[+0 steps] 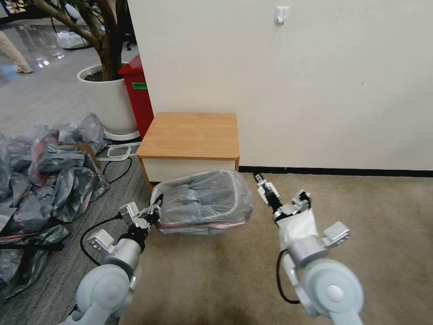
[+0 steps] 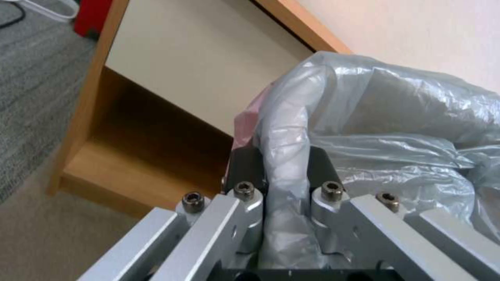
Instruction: Pick up the garbage bag from the table and place it over the trash can.
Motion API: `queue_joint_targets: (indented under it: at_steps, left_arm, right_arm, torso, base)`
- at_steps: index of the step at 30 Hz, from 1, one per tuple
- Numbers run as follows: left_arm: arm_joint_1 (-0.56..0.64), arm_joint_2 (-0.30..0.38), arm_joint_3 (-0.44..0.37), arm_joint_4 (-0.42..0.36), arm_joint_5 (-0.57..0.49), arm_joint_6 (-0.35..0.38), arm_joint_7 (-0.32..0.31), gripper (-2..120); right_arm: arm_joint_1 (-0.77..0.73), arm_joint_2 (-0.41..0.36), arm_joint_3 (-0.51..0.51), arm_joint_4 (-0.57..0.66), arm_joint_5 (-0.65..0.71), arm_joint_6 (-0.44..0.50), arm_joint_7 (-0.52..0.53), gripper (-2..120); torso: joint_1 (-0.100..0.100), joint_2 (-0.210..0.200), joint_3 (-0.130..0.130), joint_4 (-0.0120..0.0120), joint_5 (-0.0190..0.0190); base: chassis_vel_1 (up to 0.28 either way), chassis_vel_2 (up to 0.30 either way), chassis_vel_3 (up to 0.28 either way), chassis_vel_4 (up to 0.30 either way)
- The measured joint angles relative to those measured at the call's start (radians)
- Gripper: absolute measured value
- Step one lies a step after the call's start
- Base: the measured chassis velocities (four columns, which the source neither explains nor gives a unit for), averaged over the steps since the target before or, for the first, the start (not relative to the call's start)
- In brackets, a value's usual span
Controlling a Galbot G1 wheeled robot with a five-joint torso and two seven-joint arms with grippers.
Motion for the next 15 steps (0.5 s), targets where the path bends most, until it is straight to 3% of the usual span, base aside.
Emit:
queue_joint_targets:
  at_steps: [7,15]
  left_arm:
    - [0.006,-0.007,0.002,-0.003,0.0,0.0,-0.003,7]
    - [-0.001,-0.022,0.02,-0.004,0.005,0.0,-0.009,7]
  right_arm:
    - [-0.004,0.009,-0.004,-0.003,0.003,0.0,-0.002,96]
    - [-0.009,0.02,-0.016,-0.003,0.009,0.001,0.003,68]
  torso:
    - [0.0,0.0,0.0,0.0,0.0]
    - [0.0,0.0,0.0,0.0,0.0001]
  base:
    - [0.0,0.0,0.0,0.0]
    - [0.0,0.0,0.0,0.0]
